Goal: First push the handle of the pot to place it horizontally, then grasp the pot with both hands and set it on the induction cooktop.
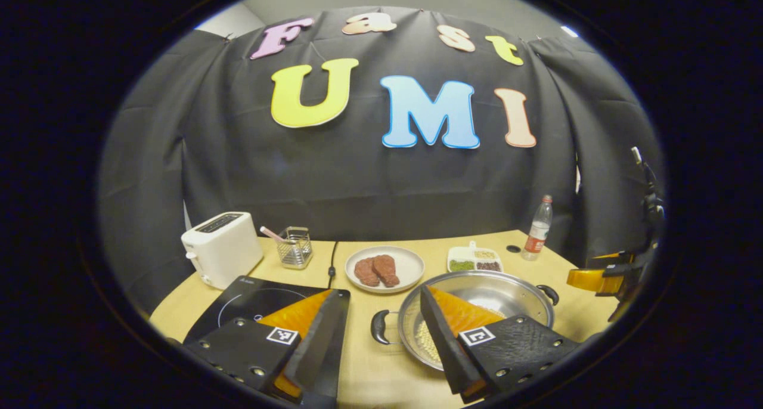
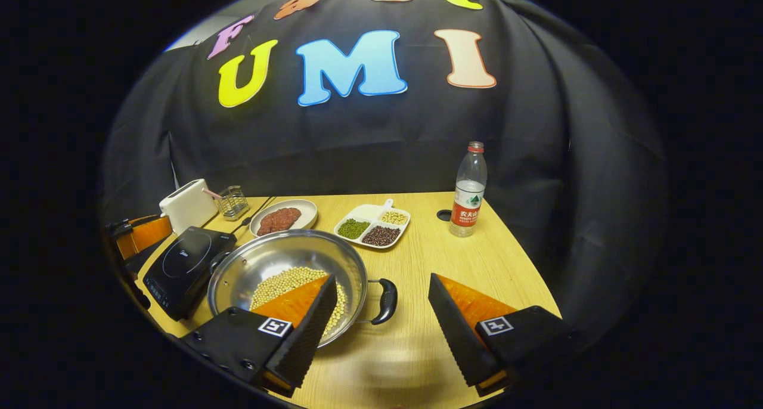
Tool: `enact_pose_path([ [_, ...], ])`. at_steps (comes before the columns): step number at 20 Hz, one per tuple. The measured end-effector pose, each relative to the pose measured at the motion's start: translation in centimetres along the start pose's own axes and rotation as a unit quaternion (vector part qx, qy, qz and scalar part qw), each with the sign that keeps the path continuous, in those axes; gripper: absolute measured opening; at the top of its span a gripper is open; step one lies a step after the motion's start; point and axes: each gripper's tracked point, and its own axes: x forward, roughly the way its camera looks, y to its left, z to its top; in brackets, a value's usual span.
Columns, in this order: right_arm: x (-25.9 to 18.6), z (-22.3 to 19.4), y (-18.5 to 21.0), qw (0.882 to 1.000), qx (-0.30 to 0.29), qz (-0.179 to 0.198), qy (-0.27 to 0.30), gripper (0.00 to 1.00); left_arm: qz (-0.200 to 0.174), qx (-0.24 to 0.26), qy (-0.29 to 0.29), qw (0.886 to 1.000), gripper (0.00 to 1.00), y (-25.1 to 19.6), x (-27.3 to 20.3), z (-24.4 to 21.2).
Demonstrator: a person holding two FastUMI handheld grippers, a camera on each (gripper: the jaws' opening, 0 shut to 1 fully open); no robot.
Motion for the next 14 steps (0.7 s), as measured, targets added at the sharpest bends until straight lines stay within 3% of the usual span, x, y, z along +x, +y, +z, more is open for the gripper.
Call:
enact_pose_path([
  [1, 0.3, -0.2, 0.0, 1.0, 0.0, 0.0, 0.003, 0.98, -0.002, 0.004, 0.006, 1.0, 0.8, -0.1, 0.6, -0.3],
  [4, 1.2, -0.6, 0.0, 1.0, 0.002, 0.001, 0.012, 0.98, -0.013, 0.008, 0.023, 1.0, 0.85, -0.8, 2.4, -1.4],
  [9, 2.8, -1.3, -0.2, 1.0, 0.003, -0.001, 0.023, 0.98, -0.023, 0.016, 0.055, 0.998, 0.81, -1.3, 5.0, -3.8],
  [10, 3.2, -1.5, -0.3, 1.0, 0.002, -0.001, 0.027, 0.94, -0.025, 0.017, 0.062, 0.998, 0.83, -1.4, 5.4, -4.4],
  [11, 3.5, -1.7, -0.3, 1.0, 0.002, -0.001, 0.031, 0.98, -0.026, 0.017, 0.069, 0.997, 0.83, -1.5, 5.8, -5.0],
  [14, 4.4, -2.4, -0.2, 0.999, 0.002, -0.002, 0.043, 0.98, -0.029, 0.012, 0.091, 0.995, 0.83, -1.6, 6.9, -7.1],
])
